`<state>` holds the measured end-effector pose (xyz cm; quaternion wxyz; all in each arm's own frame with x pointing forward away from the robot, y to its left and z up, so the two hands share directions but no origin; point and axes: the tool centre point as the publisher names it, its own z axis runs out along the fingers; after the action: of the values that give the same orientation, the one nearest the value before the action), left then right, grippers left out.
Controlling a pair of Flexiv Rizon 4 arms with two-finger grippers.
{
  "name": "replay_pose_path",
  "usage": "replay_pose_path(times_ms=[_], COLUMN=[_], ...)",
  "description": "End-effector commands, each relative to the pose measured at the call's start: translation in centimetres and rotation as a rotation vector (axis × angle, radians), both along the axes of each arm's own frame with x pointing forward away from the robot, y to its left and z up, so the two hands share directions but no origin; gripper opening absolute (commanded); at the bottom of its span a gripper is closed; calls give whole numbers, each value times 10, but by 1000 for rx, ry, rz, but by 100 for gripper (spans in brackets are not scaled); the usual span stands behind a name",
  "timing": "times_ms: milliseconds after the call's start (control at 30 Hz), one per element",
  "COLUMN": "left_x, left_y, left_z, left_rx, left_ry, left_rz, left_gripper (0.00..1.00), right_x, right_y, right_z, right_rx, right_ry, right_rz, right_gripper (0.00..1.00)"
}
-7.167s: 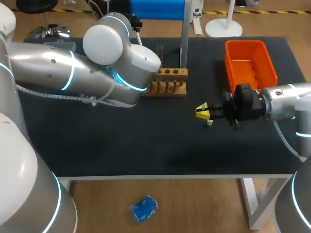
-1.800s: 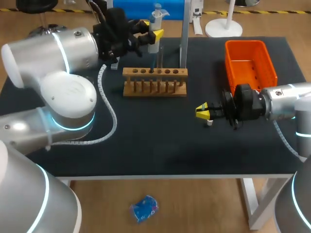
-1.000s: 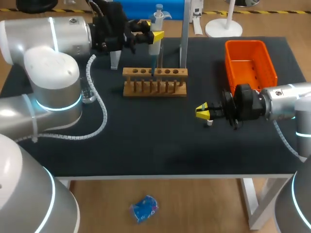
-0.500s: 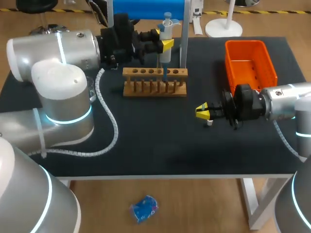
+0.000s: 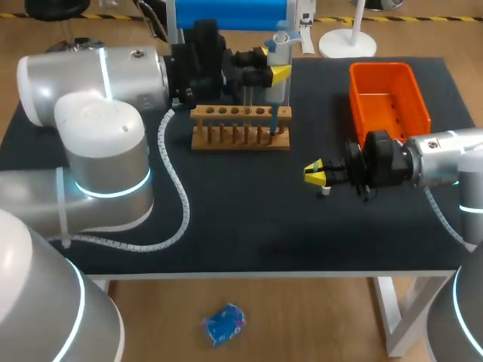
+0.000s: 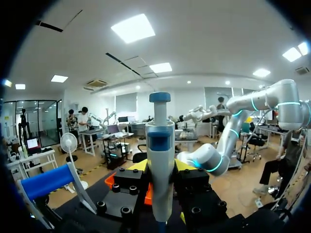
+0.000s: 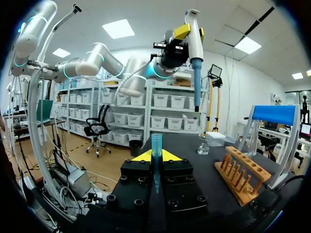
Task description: Invert the test tube, pick up the pipette, mount the tip to pipette, aspirate from beaker and dispense into the tube, eject the tip, return the pipette, and cap with the stopper.
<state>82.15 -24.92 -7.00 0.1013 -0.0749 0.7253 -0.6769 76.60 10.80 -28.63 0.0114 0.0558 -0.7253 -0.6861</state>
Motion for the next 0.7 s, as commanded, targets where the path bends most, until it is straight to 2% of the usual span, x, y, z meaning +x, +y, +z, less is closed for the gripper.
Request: replay_pose_path(times_ms=[33,700], left_x=[4,6], left_y=[1,2], left_z=[1,0], left_rx=[11,12], left_ry=[31,34], left_rz=[-27,-32], left_gripper=[0,0], right_x=[-1,2], right_y=[0,1], right_z=[1,-1], right_rx=[-3,1], right_ry=[-1,6], right_rz=[-2,-10], right_gripper=[0,0])
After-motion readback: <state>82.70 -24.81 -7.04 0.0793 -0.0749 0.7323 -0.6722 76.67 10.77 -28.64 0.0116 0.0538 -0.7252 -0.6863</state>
